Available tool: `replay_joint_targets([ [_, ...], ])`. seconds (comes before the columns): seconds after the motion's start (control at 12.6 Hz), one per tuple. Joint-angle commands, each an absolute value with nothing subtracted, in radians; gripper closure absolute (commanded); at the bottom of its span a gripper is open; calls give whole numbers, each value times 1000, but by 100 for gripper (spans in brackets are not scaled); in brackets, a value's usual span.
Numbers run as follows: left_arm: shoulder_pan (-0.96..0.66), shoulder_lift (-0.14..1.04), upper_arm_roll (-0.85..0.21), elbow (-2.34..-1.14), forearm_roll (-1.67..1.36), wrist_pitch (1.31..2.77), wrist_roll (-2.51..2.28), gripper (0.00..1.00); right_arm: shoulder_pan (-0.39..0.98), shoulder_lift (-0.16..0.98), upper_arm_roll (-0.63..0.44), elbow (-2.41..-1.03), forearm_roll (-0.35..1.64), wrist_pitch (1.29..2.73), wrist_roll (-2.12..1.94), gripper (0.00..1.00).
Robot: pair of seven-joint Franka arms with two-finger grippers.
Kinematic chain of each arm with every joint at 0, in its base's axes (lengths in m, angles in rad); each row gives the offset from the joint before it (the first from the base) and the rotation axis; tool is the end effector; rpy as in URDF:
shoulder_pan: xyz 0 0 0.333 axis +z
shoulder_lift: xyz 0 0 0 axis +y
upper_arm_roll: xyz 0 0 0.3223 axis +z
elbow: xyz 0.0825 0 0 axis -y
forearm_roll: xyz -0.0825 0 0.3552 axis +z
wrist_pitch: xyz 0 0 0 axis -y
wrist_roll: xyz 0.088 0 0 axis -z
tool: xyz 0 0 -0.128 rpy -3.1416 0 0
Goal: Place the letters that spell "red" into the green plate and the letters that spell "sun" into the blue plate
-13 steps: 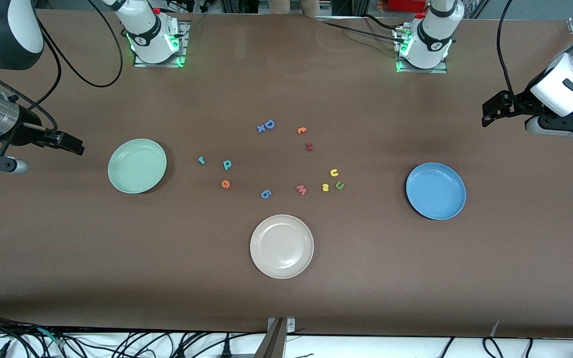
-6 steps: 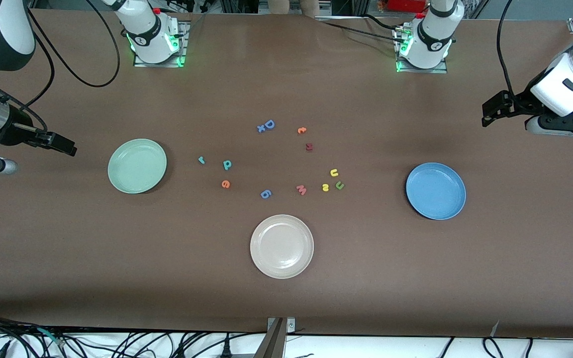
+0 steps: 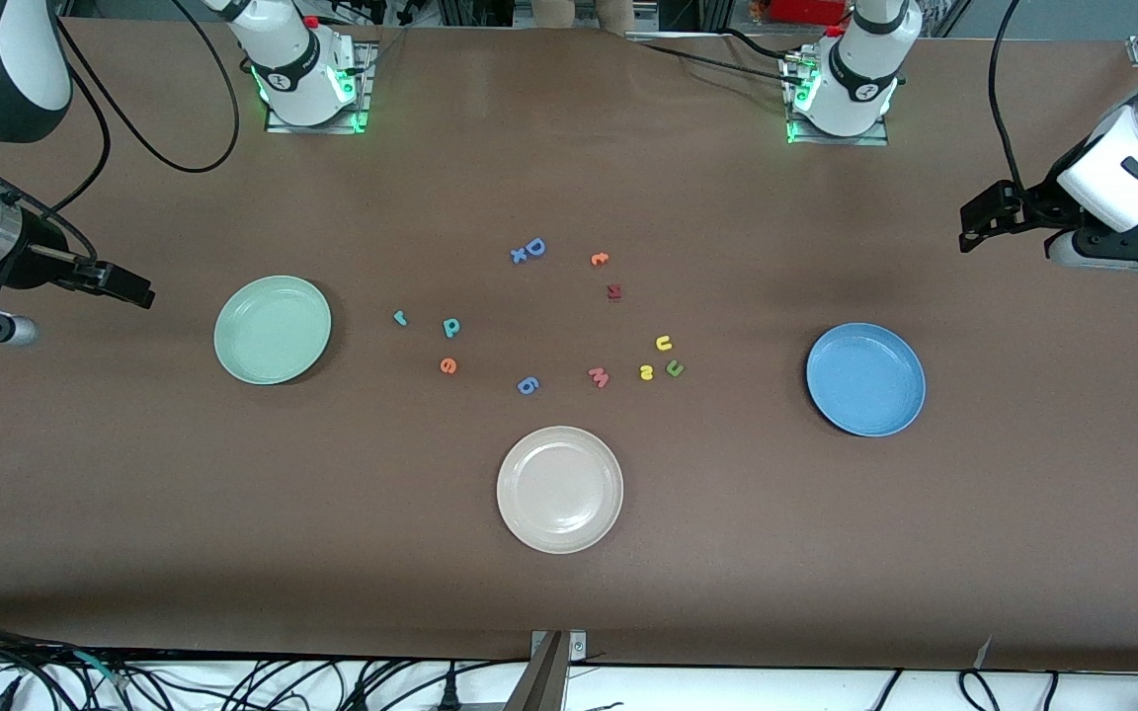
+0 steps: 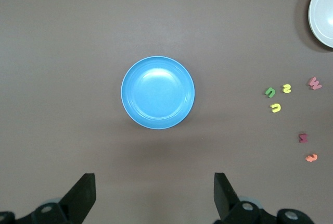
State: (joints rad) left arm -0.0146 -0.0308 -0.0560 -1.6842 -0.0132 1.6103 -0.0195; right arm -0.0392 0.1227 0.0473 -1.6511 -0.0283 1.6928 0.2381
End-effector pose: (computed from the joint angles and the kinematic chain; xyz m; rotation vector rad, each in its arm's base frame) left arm 0.5143 -0.0384 0.5789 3.1304 -0.0786 -0.0683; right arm 0.5632 0.0000 0.5174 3.0876 -0.3497 -0.1205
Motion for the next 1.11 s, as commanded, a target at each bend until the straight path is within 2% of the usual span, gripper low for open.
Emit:
replay_joint_targets([
  [0.0, -21, -15, -57, -1677, -25, 1592, -18, 0, -41, 106, 48, -1669, -35, 1700, 236, 0],
  [0.63, -31, 100, -185, -1675, -37, 1604, -25, 0, -40, 104, 52, -1670, -35, 1694, 248, 0],
  [1.03, -31, 248, -320, -1686, -40, 1716, -177, 0, -37, 107, 57, -1683, -34, 1698, 253, 0],
])
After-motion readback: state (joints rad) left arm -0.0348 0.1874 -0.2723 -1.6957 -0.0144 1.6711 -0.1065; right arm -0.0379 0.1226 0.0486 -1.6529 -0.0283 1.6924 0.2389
